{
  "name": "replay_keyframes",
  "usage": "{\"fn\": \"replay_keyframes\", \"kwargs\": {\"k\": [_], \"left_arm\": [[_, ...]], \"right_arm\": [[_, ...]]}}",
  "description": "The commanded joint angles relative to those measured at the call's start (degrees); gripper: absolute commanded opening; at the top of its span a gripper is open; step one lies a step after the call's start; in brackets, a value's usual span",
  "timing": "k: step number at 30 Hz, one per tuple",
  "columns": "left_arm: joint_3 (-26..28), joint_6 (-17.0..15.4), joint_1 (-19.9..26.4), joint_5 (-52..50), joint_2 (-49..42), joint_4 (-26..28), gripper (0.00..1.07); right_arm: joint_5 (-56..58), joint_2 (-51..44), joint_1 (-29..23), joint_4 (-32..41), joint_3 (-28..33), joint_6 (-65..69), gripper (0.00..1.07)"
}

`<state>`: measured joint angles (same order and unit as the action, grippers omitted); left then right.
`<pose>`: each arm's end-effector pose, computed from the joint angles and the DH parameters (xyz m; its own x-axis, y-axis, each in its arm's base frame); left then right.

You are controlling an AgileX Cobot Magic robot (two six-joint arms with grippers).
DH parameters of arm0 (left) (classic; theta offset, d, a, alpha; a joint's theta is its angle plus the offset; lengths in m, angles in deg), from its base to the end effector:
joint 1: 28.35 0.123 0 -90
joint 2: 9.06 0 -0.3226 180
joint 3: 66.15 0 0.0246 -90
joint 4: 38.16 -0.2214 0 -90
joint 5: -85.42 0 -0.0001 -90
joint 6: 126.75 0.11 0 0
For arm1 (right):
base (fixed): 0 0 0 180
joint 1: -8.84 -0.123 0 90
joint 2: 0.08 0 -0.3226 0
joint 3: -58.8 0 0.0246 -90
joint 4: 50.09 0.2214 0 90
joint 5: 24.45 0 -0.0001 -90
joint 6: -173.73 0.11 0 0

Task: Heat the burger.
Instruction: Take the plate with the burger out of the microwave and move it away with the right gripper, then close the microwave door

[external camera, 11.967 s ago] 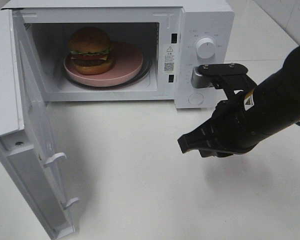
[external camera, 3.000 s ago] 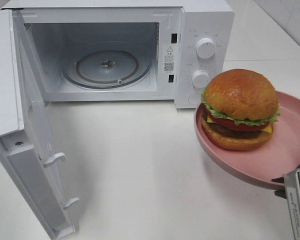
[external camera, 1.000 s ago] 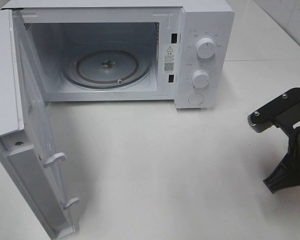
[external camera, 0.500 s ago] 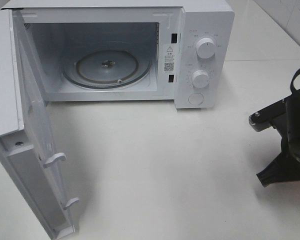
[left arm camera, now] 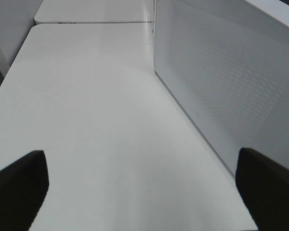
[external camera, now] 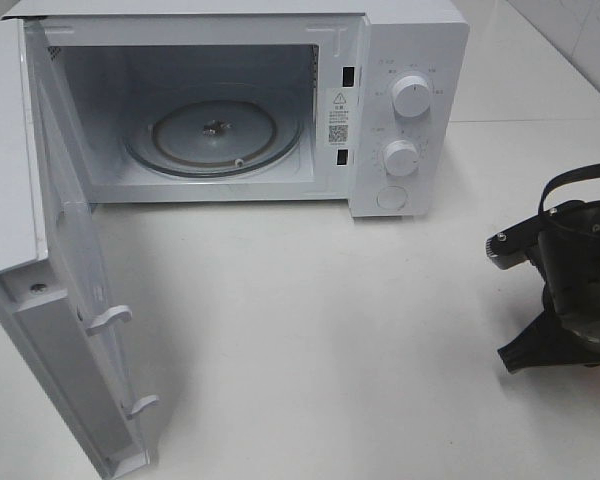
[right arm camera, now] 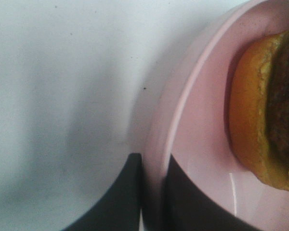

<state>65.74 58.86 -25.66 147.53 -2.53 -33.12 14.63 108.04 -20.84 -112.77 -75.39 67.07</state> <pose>-0.0558 -0.0112 0.2586 -0.4462 0.0356 -0.8942 0.0479 0.9987 0.0158 0.2292 0.0596 0.1509 -0.9328 -0.2531 -0.2566 -0.0941 0.8583 -0.5044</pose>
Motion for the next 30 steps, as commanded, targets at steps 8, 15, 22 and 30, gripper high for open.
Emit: {"fn": "replay_keyframes", "kwargs": {"k": [8, 15, 22, 30], "left_arm": [[-0.11, -0.29, 0.17, -0.63, -0.17, 0.11, 0.98], [-0.11, -0.29, 0.17, -0.63, -0.17, 0.11, 0.98], [-0.11, -0.29, 0.17, -0.63, -0.17, 0.11, 0.98], [-0.11, -0.29, 0.17, -0.63, -0.17, 0.11, 0.98]], "right_arm": [[0.57, 2.23, 1.03, -3.44, 0.00, 2.64, 0.08], [-0.92, 0.97, 1.03, -1.66, -0.11, 0.29, 0.29], [-2.18, -5.90, 0.97, 5.50, -0.11, -8.48, 0.50], [-2.06, -17.48, 0.97, 23.89, -0.11, -27.44, 0.59]]}}
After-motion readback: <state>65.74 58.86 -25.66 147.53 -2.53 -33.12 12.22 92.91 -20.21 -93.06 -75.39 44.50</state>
